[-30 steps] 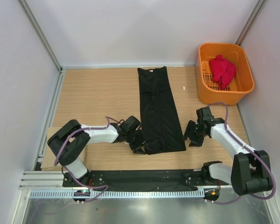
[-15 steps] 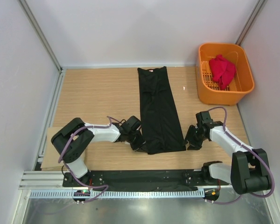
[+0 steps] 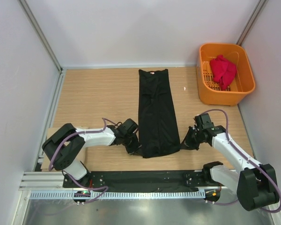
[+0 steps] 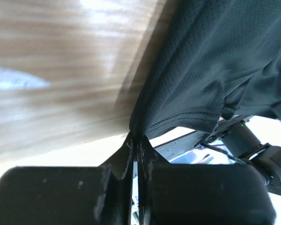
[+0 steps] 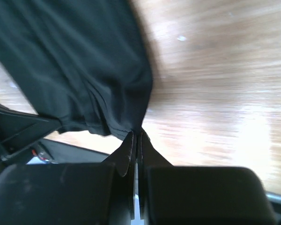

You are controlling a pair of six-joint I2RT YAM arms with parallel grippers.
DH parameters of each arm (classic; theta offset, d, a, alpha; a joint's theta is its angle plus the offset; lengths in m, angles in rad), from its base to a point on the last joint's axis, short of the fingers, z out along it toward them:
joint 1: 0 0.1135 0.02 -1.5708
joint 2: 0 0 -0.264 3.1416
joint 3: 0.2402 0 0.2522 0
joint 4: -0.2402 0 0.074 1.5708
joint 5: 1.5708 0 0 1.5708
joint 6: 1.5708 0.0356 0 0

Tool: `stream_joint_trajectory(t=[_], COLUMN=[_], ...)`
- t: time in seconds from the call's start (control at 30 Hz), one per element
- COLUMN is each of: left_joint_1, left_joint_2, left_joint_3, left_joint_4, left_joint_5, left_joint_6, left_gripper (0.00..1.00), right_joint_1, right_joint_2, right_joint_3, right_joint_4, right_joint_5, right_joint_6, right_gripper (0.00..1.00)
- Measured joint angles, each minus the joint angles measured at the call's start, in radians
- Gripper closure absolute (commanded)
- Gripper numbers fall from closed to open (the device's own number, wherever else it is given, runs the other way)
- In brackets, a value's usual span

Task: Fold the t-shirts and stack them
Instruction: Fold the tshirt

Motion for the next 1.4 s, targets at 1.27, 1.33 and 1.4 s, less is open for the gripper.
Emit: stream_joint_trajectory(t=[1.27, 1.33, 1.4], left_joint_1=[0.516, 0.521, 0.525], left_joint_2=[0.696, 0.721, 0.742], left_joint_3=[1.143, 1.161, 1.178], left_joint_4=[-0.390, -0.389, -0.390], left_joint_5=[0.213, 0.219, 0.226], left_joint_6=[0.308, 0.303, 0.295], left_gripper=[0.91, 0.90, 0.88], right_joint_1=[-0.109, -0.114, -0.119], right_joint_2=[1.072, 1.095, 1.118], right_joint_3=[1.170, 1.183, 1.197], right_joint_4=[0.015, 0.010, 0.008], right_joint_5=[-0.098, -0.108, -0.117], right_joint_6=[-0.187, -0.190, -0.193], right_gripper=[0.98, 0.99, 0.98])
